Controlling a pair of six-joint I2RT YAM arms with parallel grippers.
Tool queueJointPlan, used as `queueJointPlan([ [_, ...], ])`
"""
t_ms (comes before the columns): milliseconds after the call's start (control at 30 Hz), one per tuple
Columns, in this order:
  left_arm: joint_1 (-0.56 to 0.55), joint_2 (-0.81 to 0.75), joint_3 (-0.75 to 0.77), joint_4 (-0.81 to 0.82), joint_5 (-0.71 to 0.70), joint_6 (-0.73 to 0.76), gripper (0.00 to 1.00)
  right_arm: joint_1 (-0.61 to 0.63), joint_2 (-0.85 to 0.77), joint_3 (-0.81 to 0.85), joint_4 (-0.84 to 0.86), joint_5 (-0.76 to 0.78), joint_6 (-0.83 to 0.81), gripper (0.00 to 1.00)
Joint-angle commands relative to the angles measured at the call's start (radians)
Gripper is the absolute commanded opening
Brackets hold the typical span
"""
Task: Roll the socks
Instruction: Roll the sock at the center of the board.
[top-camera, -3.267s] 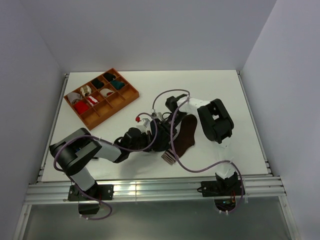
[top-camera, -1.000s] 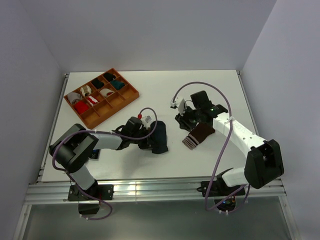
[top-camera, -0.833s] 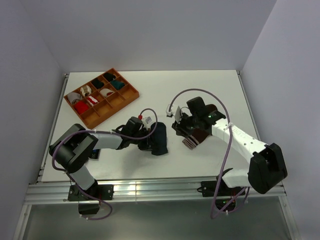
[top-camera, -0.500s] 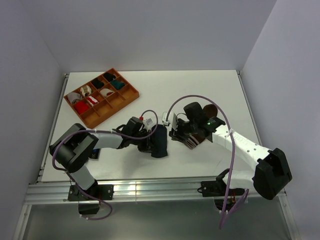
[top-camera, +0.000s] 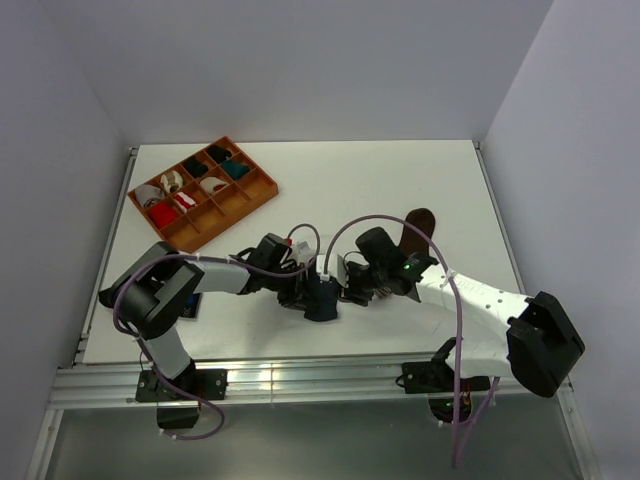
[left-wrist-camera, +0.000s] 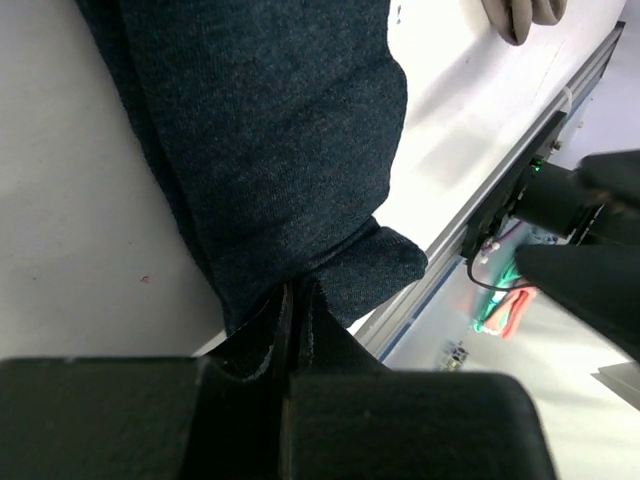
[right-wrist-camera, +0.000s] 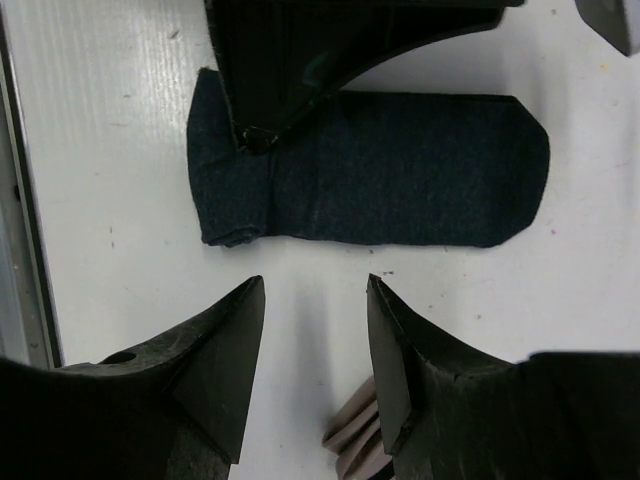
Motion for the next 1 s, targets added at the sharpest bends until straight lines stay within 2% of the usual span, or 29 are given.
queueJointPlan([
  [0, -0.006, 0.055, -0.017, -0.113, -0.034, 0.009, 0.0, 0.032, -0.015, -0.014, 0.061, 0.004, -0.011, 0.53],
  [167, -0.004, 0.087, -0.014, -0.101, -0.003, -0.024, 0.0, 0.11, -0.019, -0.044, 0.081, 0.013, -0.01, 0.53],
  [533, 0.019, 0.09, 0.026, -0.166, -0.014, -0.002, 0.0, 0.287, 0.03, -0.084, 0.124, 0.169, -0.04, 0.55],
  [967, 0.036, 0.094, 0.035, -0.163, 0.007, 0.009, 0.0, 0.385, 0.155, -0.07, 0.165, 0.301, -0.03, 0.54],
])
